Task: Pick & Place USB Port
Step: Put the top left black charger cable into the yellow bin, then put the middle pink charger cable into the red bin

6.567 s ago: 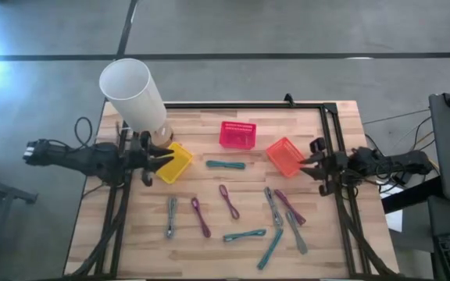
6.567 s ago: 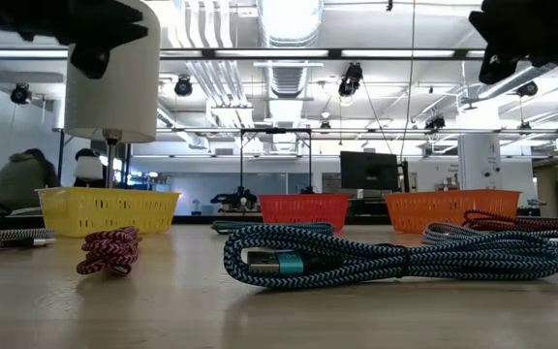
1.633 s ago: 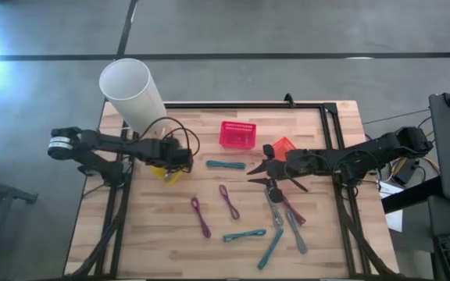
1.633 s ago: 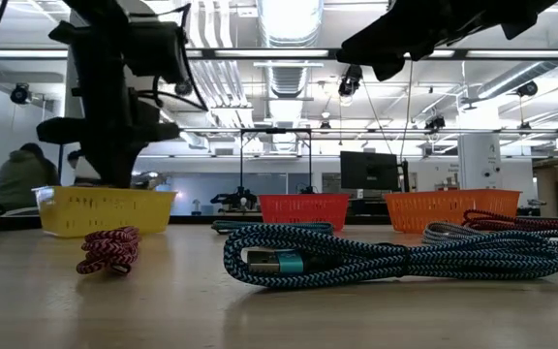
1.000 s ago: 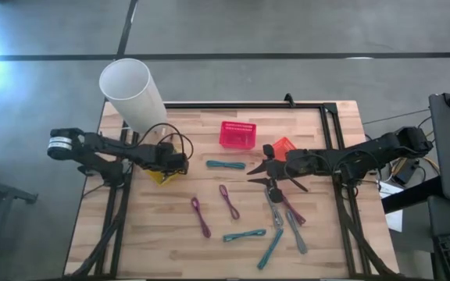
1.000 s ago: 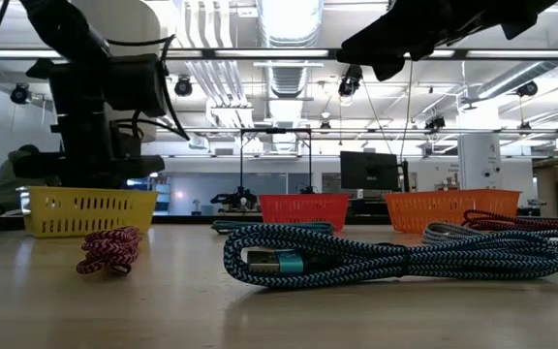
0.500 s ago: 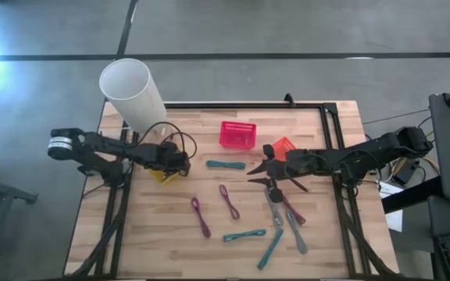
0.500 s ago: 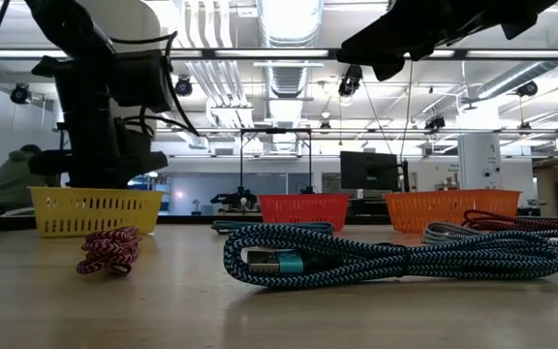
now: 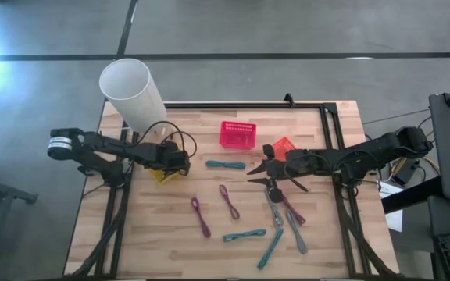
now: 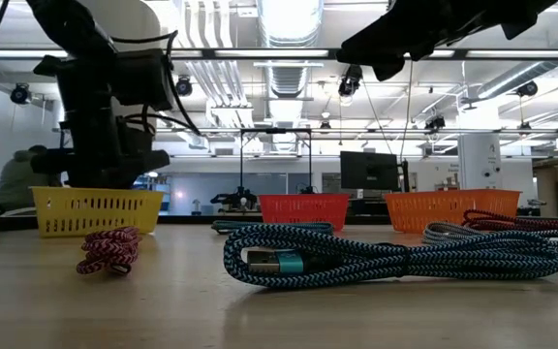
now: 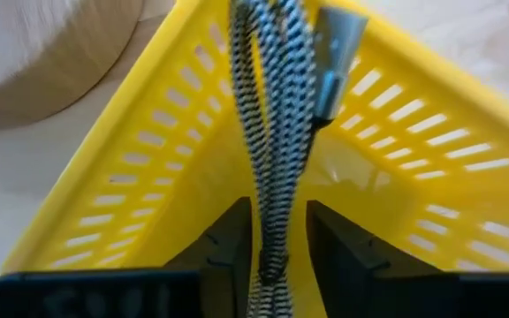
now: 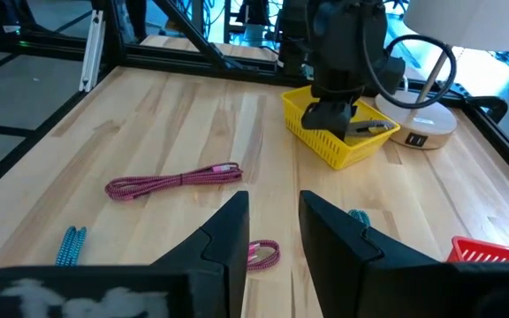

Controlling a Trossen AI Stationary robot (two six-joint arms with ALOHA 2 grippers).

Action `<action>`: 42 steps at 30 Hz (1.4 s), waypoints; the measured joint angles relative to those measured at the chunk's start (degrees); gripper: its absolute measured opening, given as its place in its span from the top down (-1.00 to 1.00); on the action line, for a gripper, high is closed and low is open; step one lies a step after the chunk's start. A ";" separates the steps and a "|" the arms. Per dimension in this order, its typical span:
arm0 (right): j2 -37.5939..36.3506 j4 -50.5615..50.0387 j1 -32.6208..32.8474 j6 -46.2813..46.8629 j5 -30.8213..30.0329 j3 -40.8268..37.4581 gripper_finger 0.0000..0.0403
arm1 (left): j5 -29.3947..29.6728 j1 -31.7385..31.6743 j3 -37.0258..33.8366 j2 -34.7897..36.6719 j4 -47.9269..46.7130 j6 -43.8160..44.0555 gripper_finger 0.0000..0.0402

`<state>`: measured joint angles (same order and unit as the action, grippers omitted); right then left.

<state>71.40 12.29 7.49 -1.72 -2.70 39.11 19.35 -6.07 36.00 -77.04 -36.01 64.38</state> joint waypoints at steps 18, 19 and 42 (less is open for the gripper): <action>0.00 -0.46 0.00 1.70 0.00 0.00 0.53 | 4.84 0.95 16.50 0.66 -18.32 -1.92 0.46; 0.00 -0.98 -0.01 2.83 0.00 0.00 0.53 | 5.38 1.23 17.15 0.68 -18.60 -2.02 0.46; 11.59 -8.70 0.13 16.88 -0.28 1.49 0.53 | 8.86 19.13 18.08 0.55 0.58 -25.39 0.46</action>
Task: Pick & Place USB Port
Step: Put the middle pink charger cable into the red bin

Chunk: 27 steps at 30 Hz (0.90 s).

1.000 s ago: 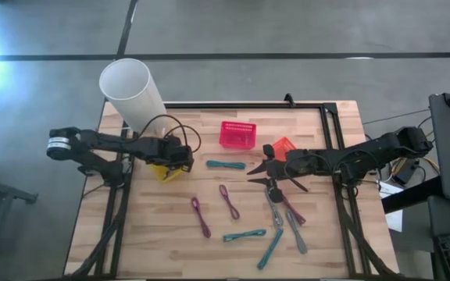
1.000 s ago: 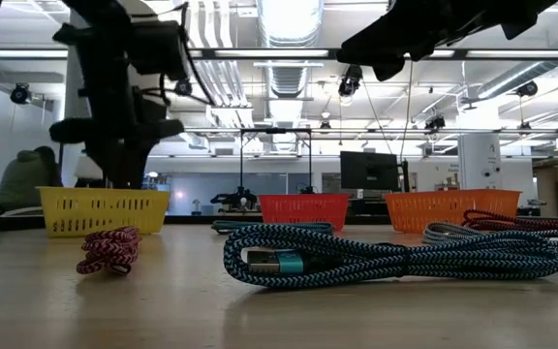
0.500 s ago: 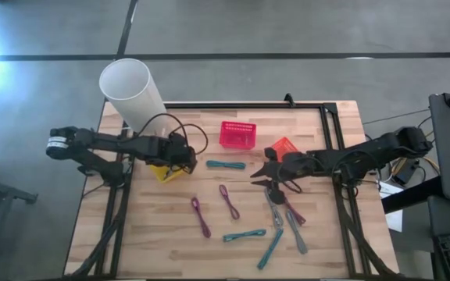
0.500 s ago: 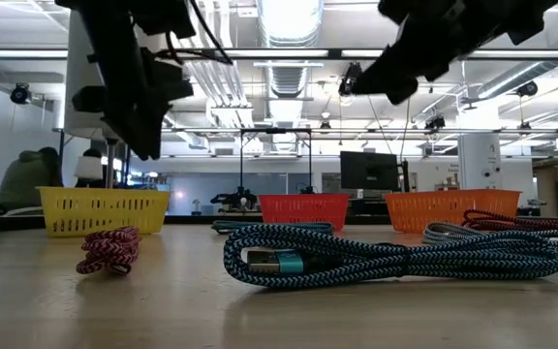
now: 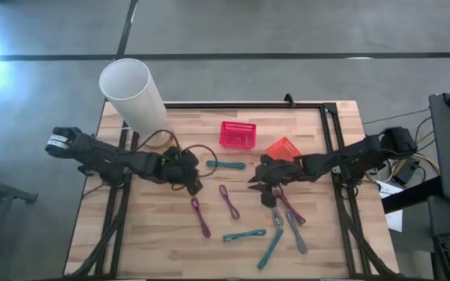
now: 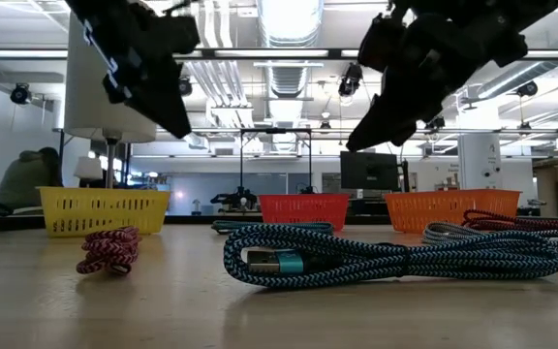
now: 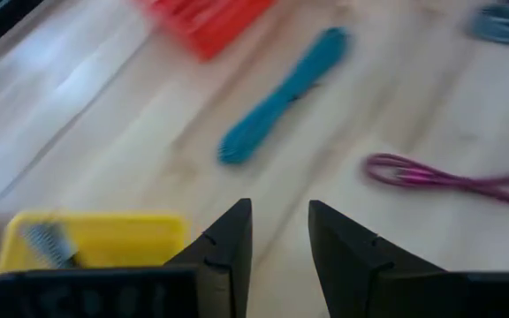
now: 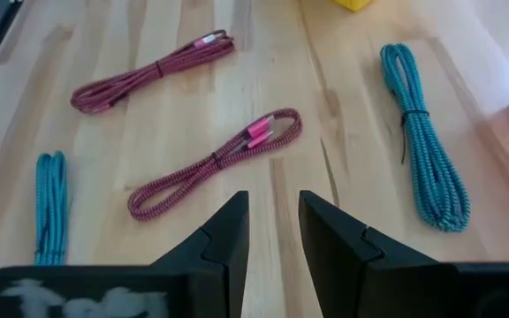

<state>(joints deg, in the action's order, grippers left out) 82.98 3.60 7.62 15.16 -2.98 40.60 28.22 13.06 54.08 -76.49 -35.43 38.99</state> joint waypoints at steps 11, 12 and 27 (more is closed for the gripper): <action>7.72 -0.16 0.00 1.41 0.43 5.33 0.53 | -2.19 8.78 -0.50 -0.02 2.93 -6.59 0.46; 8.47 -0.33 0.00 1.42 0.45 5.82 0.53 | -3.00 9.53 -0.80 -0.02 2.93 -7.12 0.46; 22.30 -0.58 1.08 4.48 1.79 18.92 0.53 | -5.26 14.89 -7.97 -0.11 12.74 -7.35 0.46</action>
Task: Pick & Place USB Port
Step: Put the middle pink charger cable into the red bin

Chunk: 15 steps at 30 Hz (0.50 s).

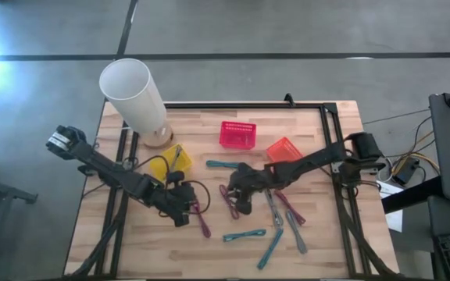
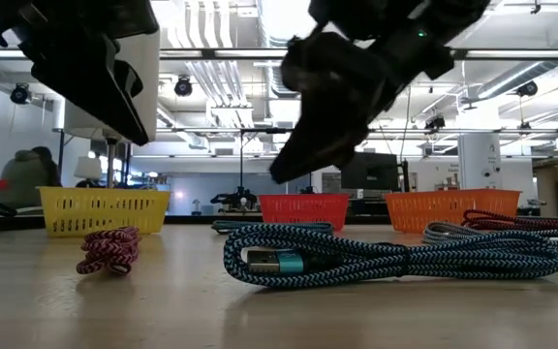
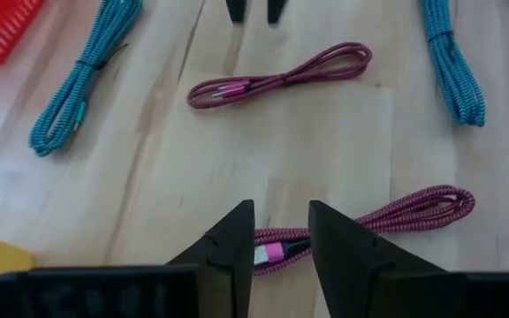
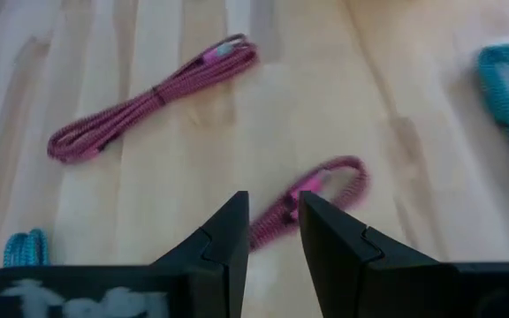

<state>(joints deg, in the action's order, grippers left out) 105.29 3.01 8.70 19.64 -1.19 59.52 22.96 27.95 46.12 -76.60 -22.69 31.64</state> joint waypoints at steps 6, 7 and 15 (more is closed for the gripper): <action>5.01 -9.13 0.58 1.63 -0.84 7.62 0.53 | -0.08 0.04 -2.14 0.00 1.81 0.21 0.46; 5.57 -11.75 0.58 2.40 -1.98 8.93 0.53 | -0.09 0.04 -2.41 0.00 2.10 0.23 0.46; 9.07 -19.53 1.42 3.17 -6.21 15.29 0.53 | -6.22 0.88 -6.13 -0.02 12.22 -6.42 0.46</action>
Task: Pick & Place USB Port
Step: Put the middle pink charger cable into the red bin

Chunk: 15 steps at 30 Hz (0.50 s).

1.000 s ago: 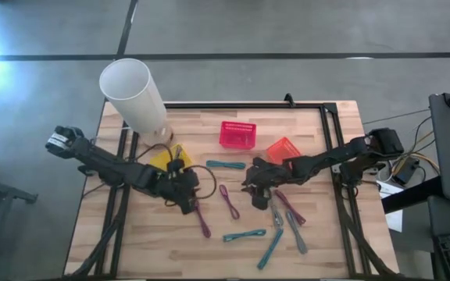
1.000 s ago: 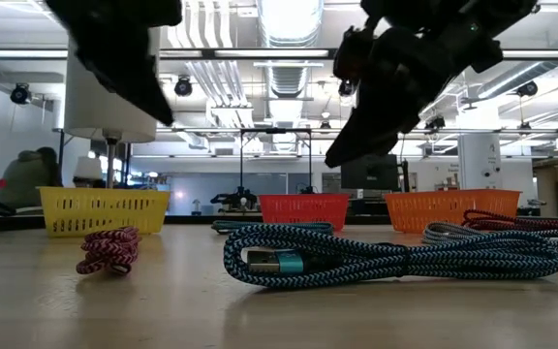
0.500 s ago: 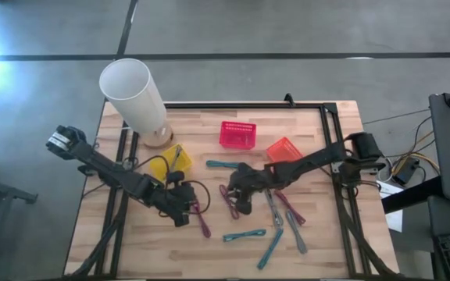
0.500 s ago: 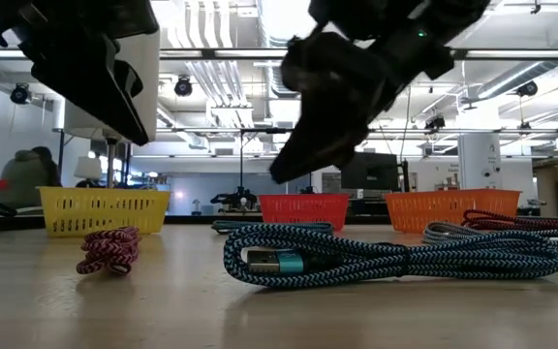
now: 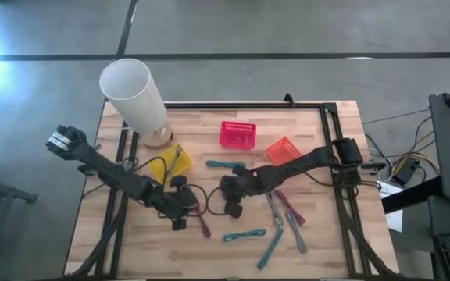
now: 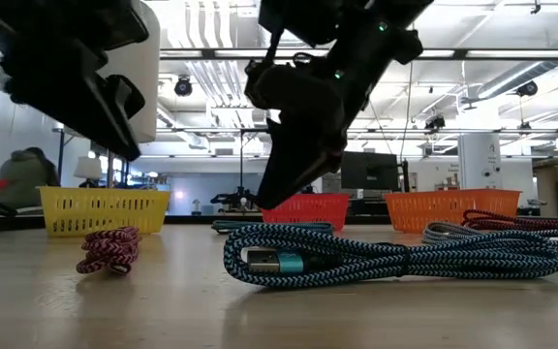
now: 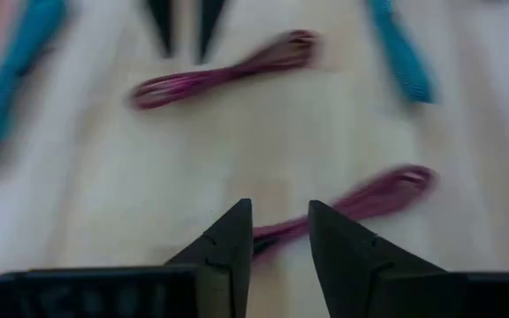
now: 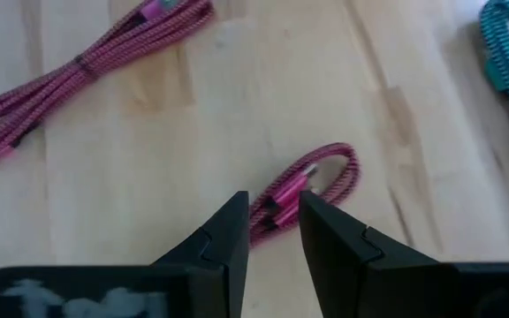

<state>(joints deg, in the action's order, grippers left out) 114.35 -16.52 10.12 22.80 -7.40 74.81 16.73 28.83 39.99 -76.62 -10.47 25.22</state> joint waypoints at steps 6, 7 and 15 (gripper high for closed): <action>1.13 -0.30 0.53 7.96 0.07 0.73 0.53 | -1.59 0.42 -2.00 0.00 4.32 -2.49 0.46; 1.24 -0.41 0.58 8.75 0.06 0.55 0.53 | -1.24 0.40 -2.01 0.00 4.40 -2.52 0.46; 4.58 1.34 0.80 13.05 -0.53 0.28 0.53 | -0.20 0.43 -2.03 0.00 4.56 -2.90 0.46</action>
<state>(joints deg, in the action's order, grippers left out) 118.94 -15.17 10.92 35.86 -7.93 75.10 16.53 29.26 37.95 -76.62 -5.91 22.33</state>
